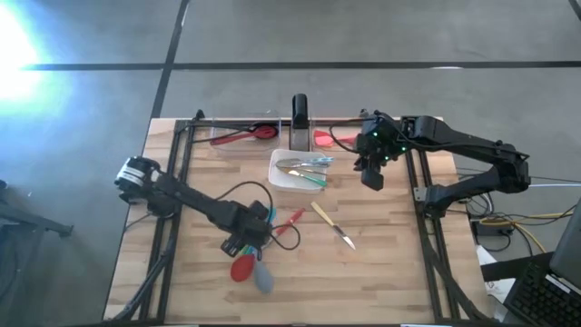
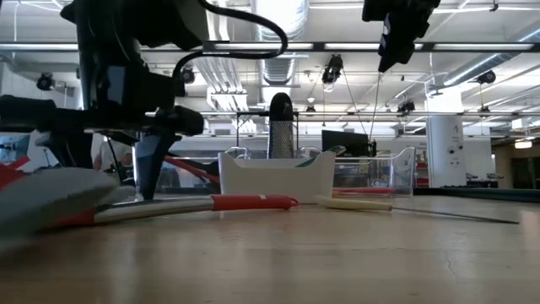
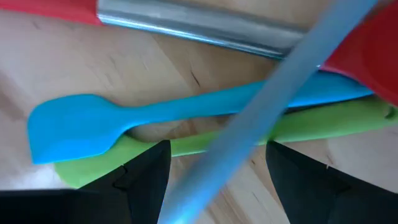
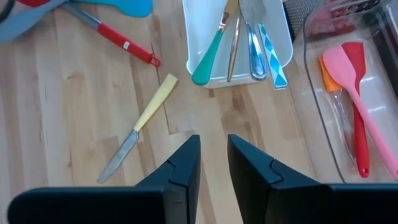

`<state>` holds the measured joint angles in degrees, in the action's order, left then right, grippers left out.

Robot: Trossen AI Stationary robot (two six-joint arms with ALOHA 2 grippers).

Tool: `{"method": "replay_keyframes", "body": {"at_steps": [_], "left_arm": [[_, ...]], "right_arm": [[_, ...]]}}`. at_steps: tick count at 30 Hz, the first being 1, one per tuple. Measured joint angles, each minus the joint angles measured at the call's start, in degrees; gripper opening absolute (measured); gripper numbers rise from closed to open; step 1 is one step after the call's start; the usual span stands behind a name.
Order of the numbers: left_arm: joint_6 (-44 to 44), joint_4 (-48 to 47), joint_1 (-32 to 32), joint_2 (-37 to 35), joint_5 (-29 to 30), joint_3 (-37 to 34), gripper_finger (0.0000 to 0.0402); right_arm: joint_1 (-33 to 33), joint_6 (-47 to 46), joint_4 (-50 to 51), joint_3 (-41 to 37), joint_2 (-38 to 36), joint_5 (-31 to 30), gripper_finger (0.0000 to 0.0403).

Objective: Pick & Place Kitchen Items
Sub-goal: Put the gray serving spoon into the left transparent bin

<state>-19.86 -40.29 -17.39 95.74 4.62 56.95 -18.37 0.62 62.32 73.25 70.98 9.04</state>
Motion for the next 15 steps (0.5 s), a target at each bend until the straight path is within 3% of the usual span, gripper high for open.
{"method": "replay_keyframes", "body": {"at_steps": [8, 15], "left_arm": [[-0.1, 0.3, -0.1, 1.7, 1.6, 0.1, 0.024], [1.1, -0.2, 0.0, 0.5, 0.9, 0.1, 0.0117]], "right_arm": [[0.0, 0.0, -1.0, 0.0, 0.0, 0.0, 0.0074], [0.0, 0.9, -1.2, -0.2, 0.0, 0.0, 0.0069]]}}
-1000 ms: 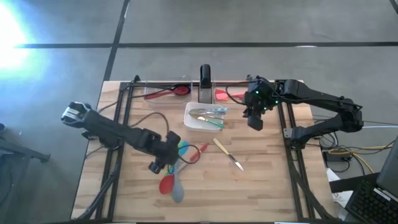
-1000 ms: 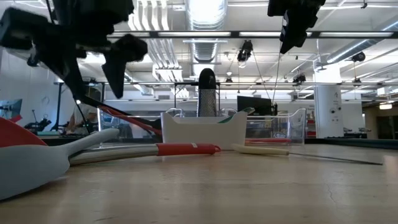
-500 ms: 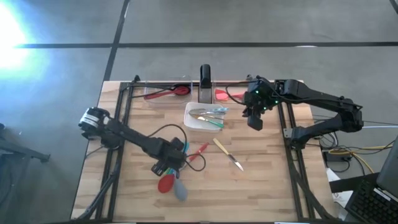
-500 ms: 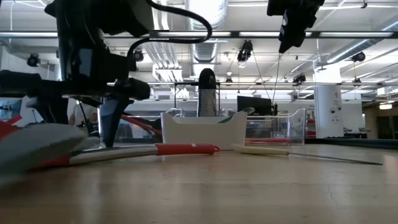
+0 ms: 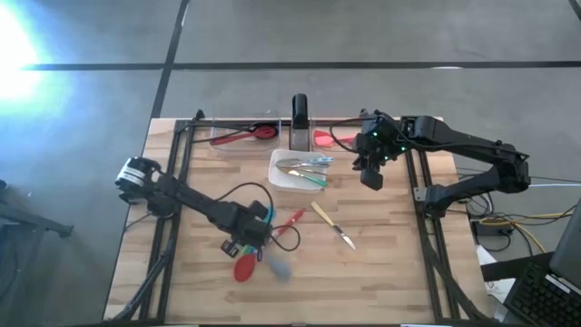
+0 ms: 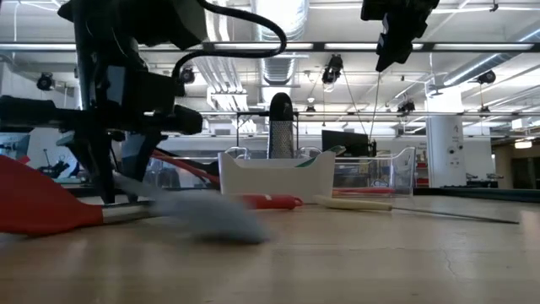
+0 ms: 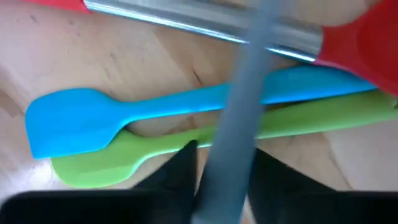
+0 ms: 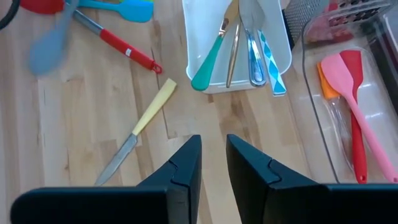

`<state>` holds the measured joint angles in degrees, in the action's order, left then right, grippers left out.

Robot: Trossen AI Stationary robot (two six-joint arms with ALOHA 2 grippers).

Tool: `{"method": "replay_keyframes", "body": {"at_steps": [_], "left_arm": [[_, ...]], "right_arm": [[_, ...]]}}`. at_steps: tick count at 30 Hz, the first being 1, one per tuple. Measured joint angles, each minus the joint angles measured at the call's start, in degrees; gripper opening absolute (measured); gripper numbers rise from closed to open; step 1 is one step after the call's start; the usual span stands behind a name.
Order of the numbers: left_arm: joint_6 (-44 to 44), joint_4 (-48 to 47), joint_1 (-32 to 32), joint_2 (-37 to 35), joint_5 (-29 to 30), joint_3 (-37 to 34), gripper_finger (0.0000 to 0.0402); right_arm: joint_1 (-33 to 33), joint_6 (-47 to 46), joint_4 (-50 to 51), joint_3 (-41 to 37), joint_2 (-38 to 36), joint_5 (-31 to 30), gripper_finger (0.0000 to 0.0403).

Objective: Pick & Place Kitchen Items
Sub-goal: Put the gray serving spoon into the left transparent bin

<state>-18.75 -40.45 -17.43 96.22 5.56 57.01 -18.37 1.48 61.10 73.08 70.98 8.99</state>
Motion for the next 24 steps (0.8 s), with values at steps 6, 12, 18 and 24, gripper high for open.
{"method": "replay_keyframes", "body": {"at_steps": [6, 12, 18, 24], "left_arm": [[2.6, -1.6, 0.0, -1.4, 0.0, 0.6, 0.008], [4.8, -7.5, 0.0, -3.7, -0.2, 3.5, 0.008], [10.7, -17.8, 0.1, -9.4, 4.6, 7.6, 0.008], [13.5, -29.0, 2.4, -17.3, 16.3, 10.3, 0.008]], "right_arm": [[0.0, 0.0, -0.1, 0.0, 0.0, 0.0, 0.0077], [0.0, 0.0, -0.2, 0.0, 0.0, 0.0, 0.0072], [0.0, 0.2, -0.2, 0.0, 0.0, 0.0, 0.0066], [0.0, 0.2, -0.2, 0.0, 0.0, 0.0, 0.007]]}}
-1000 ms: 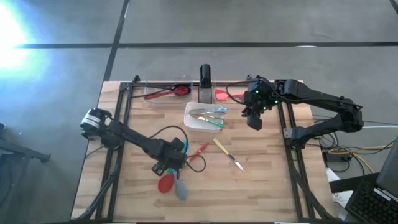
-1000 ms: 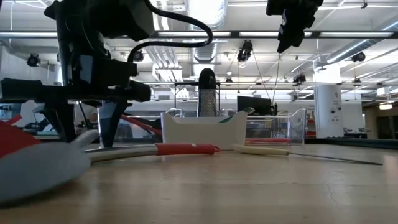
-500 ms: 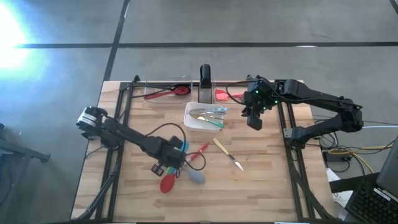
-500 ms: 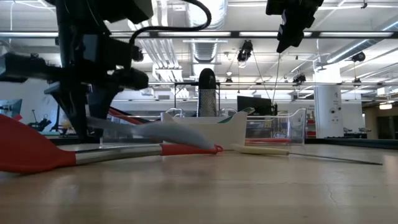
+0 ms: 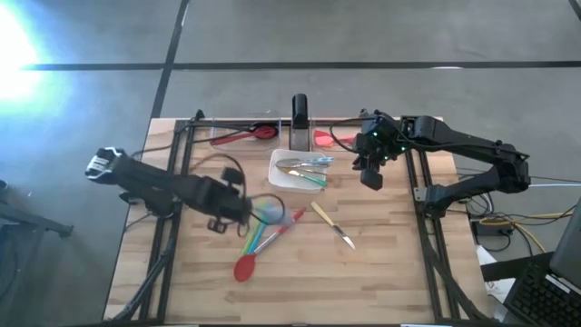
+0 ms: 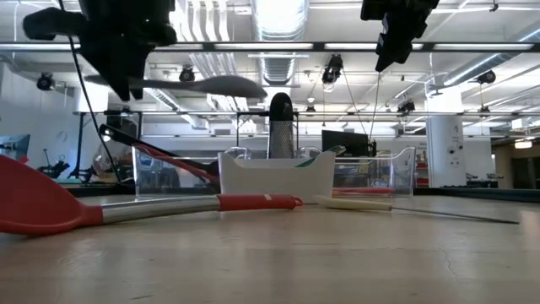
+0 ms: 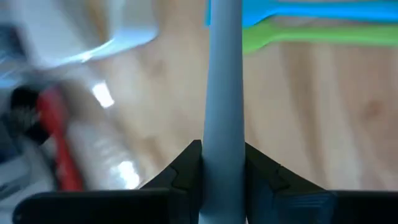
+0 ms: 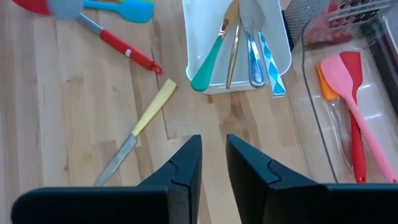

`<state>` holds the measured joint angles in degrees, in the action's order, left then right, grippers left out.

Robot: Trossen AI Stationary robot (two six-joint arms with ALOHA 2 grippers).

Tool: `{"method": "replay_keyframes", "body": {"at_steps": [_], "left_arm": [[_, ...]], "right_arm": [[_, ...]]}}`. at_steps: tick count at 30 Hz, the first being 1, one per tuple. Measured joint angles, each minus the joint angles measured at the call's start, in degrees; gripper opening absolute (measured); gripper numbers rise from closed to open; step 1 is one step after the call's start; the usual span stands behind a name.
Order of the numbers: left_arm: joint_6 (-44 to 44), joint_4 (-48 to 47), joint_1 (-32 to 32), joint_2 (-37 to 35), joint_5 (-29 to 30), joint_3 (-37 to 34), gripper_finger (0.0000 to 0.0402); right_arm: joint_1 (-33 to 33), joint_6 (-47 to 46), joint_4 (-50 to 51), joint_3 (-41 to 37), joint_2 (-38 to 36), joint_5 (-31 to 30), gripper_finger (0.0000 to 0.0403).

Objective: Pick & Place Kitchen Items
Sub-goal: Put the gray serving spoon into the left transparent bin

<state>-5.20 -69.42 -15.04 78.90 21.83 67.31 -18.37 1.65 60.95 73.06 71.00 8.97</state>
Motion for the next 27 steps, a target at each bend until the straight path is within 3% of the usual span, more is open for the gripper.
{"method": "replay_keyframes", "body": {"at_steps": [5, 11, 21, 27], "left_arm": [[-1.5, -6.8, 6.8, -5.4, 2.9, 3.1, 0.008], [-6.5, -8.6, 20.6, -7.1, 3.0, 8.7, 0.008], [-16.0, -9.2, 42.6, -1.5, 1.4, 13.4, 0.008], [-17.3, -9.6, 50.3, 5.0, -0.5, 14.1, 0.008]], "right_arm": [[0.0, 0.0, -0.4, 0.0, 0.0, 0.0, 0.0075], [0.0, 0.2, -2.3, 0.0, 0.0, 0.0, 0.0067], [0.0, 1.6, -2.6, 0.0, 0.0, 0.0, 0.0069], [0.0, 2.4, -2.9, 0.0, 0.0, 0.0, 0.0075]]}}
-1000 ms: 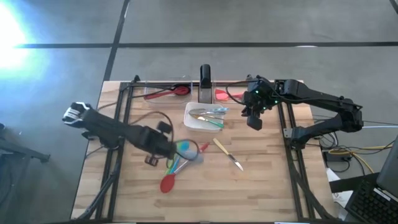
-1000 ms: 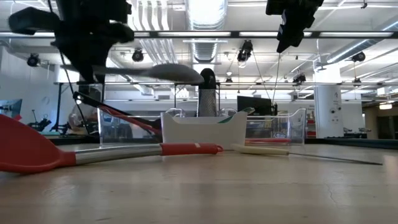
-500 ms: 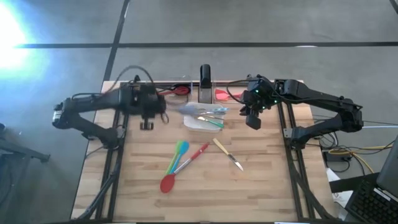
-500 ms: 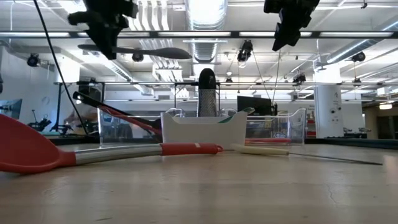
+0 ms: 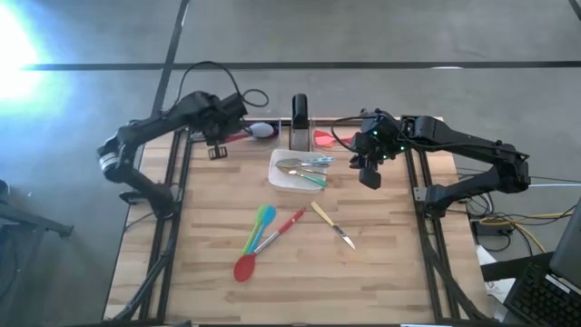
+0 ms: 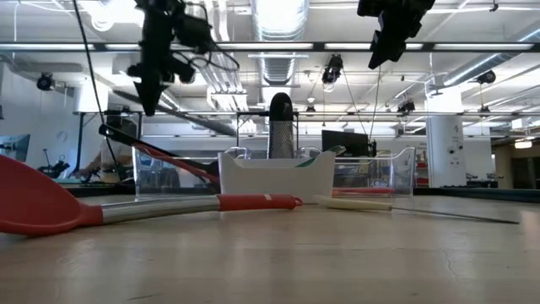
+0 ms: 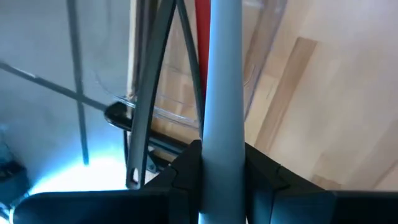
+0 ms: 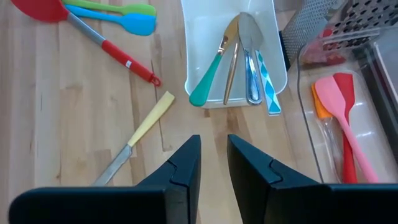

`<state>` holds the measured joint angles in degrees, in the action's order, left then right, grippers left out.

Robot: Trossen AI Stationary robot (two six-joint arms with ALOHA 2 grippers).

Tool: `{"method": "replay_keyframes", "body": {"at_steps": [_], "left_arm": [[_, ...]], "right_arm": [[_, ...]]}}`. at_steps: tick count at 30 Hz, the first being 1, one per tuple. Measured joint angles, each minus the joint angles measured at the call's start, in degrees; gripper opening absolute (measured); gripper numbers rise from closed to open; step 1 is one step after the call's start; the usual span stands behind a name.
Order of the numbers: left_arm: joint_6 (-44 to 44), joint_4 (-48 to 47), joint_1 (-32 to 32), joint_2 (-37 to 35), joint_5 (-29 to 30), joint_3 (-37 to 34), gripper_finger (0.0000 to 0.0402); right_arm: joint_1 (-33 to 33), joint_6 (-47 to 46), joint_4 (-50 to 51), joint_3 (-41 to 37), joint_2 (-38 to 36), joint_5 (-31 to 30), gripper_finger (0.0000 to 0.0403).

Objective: Pick & Place Kitchen Items
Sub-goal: Put the gray serving spoon into the left transparent bin

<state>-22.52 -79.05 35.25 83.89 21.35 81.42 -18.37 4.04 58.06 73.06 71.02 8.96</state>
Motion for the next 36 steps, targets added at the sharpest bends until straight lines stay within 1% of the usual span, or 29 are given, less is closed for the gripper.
{"method": "replay_keyframes", "body": {"at_steps": [7, 14, 18, 23, 27, 33, 34, 36], "left_arm": [[0.0, 0.2, 1.9, 9.7, -0.4, 2.6, 0.008], [-0.1, 0.1, 2.5, 17.0, 4.9, 7.6, 0.008], [-0.1, -0.5, 3.6, 20.0, 6.0, 9.8, 0.008], [-0.1, -1.0, 4.5, 22.3, 6.1, 10.1, 0.008], [-0.1, -1.1, 4.8, 23.3, 6.1, 10.1, 0.008], [-2.3, -0.9, 4.8, 23.0, 8.8, 10.1, 0.008], [-2.7, -0.9, 4.8, 22.9, 9.0, 10.1, 0.0086], [-2.9, -0.9, 4.8, 22.8, 9.2, 10.1, 0.0121]], "right_arm": [[0.0, 0.7, 0.0, 0.0, 0.0, -0.1, 0.0066], [0.0, 1.1, -0.1, 0.0, 0.0, -0.1, 0.0067], [0.0, 1.1, -0.1, 0.0, 0.0, -0.1, 0.0072], [0.0, 2.1, -0.1, 0.0, 0.0, -0.1, 0.0075], [0.0, 2.4, -0.1, 0.0, 0.0, -0.1, 0.007], [0.0, 2.6, -0.1, 0.0, 0.0, -0.1, 0.0061], [0.0, 2.6, -0.1, 0.0, 0.0, -0.1, 0.006], [0.0, 2.6, -0.1, 0.0, 0.0, -0.1, 0.0059]]}}
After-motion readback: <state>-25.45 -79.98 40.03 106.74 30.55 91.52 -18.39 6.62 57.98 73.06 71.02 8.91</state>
